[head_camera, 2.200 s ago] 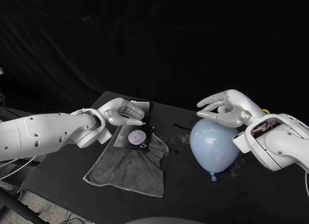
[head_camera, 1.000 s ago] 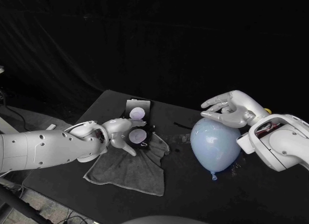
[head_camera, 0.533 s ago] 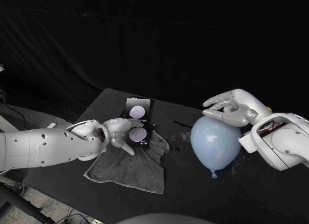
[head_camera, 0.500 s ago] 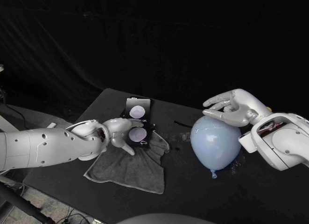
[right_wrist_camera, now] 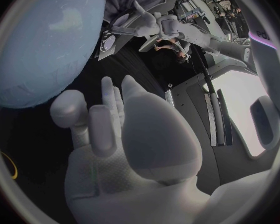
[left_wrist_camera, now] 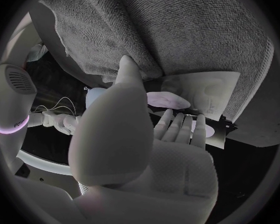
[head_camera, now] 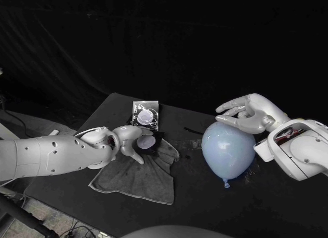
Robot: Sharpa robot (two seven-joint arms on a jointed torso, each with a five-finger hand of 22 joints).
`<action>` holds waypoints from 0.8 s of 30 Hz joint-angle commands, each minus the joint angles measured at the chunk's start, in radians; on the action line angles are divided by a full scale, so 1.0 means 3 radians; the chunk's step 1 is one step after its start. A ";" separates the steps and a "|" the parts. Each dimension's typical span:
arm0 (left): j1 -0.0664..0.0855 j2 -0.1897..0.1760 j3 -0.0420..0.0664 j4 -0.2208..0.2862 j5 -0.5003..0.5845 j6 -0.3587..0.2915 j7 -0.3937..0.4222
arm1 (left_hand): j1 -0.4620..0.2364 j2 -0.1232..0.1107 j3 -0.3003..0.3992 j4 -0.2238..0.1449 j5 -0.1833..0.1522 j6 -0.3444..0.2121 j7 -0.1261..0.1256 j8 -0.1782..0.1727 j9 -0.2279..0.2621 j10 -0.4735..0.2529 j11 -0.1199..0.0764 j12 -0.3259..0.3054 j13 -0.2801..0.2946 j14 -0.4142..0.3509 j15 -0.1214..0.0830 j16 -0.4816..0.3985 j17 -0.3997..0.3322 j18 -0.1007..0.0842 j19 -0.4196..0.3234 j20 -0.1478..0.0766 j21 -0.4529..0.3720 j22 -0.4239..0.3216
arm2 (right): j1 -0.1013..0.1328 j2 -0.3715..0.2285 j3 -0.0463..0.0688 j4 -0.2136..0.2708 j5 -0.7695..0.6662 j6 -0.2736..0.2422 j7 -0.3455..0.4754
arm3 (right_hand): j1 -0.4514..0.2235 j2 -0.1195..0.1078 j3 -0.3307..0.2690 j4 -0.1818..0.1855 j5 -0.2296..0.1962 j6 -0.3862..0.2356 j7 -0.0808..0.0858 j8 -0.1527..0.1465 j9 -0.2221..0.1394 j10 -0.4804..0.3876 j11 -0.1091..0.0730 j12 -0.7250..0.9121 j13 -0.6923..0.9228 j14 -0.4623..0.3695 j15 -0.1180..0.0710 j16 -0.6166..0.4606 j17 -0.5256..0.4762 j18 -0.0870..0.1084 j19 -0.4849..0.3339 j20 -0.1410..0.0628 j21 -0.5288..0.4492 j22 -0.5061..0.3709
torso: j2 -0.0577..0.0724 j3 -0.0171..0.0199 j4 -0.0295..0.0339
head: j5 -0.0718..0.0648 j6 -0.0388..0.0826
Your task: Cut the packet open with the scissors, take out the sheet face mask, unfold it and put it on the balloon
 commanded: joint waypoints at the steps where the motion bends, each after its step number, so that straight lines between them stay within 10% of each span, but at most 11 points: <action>1: -0.0049 0.0020 -0.0029 -0.0003 -0.0075 0.0112 -0.0033 | 0.0044 0.0013 0.0022 -0.0002 0.0022 0.0022 0.0235 0.0017 0.0005 0.0030 -0.0007 0.0021 0.0005 0.0030 -0.0001 0.0022 0.0004 0.0036 0.0025 0.0001 0.0020 0.0005 | 0.0000 -0.0007 0.0003 0.0012 -0.0006 0.0036 0.0009 | -0.0025 0.0005 0.0017 0.0003 0.0019 -0.0006 0.0001 0.0000 -0.0001 -0.0012 -0.0003 -0.0006 0.0003 0.0132 0.0015 0.0022 -0.0001 -0.0015 -0.0027 -0.0003 0.0008 0.0005 | 0.0001 -0.0003 0.0004 | -0.0011 -0.0002; 14: -0.0058 -0.0012 -0.0028 0.0022 0.0045 0.0116 0.0068 | -0.0031 0.0048 0.0373 -0.0002 0.0023 0.0510 0.0230 0.0173 0.0126 0.0470 -0.0001 0.0097 0.0043 0.0446 -0.0007 0.0141 0.0115 0.0110 0.0188 0.0042 0.0076 0.0034 | 0.0000 -0.0024 0.0003 0.0004 0.0014 0.0031 0.0018 | -0.0035 0.0015 0.0040 0.0006 0.0042 -0.0004 -0.0001 0.0004 0.0000 0.0002 -0.0007 -0.0003 0.0008 0.0125 0.0012 0.0021 -0.0014 -0.0011 -0.0045 -0.0003 0.0001 0.0001 | 0.0004 -0.0006 0.0006 | -0.0013 0.0005; 24: -0.0058 -0.0040 -0.0028 0.0034 0.0164 0.0093 0.0167 | -0.0014 0.0393 0.1216 -0.0011 0.0013 0.1232 0.0124 0.0446 0.0304 0.0937 -0.0069 0.0085 0.0049 0.0791 -0.0062 0.0210 0.0180 0.0211 0.0333 0.0085 0.0138 0.0048 | 0.0000 -0.0031 0.0003 -0.0006 0.0035 0.0034 0.0022 | -0.0058 0.0022 0.0064 0.0008 0.0076 -0.0011 -0.0001 0.0003 0.0000 0.0011 -0.0008 -0.0004 0.0011 0.0119 0.0011 0.0020 -0.0027 -0.0009 -0.0058 -0.0003 0.0003 0.0008 | 0.0001 -0.0003 -0.0001 | -0.0026 0.0003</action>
